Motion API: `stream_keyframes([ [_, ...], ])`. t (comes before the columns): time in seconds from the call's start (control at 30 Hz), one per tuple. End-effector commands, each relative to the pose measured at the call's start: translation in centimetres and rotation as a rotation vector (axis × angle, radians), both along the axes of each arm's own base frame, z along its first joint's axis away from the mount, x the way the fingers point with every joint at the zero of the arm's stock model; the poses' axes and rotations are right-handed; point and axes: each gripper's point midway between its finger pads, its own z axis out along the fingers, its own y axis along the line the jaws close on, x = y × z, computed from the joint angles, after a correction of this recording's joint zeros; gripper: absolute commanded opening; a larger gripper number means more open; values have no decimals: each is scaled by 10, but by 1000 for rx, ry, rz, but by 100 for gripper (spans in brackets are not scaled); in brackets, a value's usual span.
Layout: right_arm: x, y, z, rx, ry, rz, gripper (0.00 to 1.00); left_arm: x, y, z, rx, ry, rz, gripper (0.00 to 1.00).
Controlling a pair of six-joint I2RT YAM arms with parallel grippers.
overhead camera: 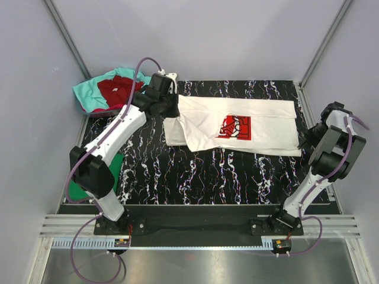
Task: Fold and stack the t-shirts
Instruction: Fold the tshirt
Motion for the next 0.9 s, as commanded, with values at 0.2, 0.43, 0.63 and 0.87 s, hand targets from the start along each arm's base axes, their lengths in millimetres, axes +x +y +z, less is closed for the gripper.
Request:
stream_keyframes([
  [0.2, 27, -19, 19, -57, -41, 1, 0, 17, 0, 6, -24, -17, 12, 0],
  [0.43, 40, -23, 22, -56, -57, 4, 0, 27, 3, 10, -28, -25, 36, 0],
  [0.63, 50, -24, 29, -51, -67, 5, 0, 40, 5, 23, -35, -44, 56, 0],
  [0.87, 62, -27, 37, -53, -93, 9, 0, 53, 4, 33, -45, -67, 64, 0],
])
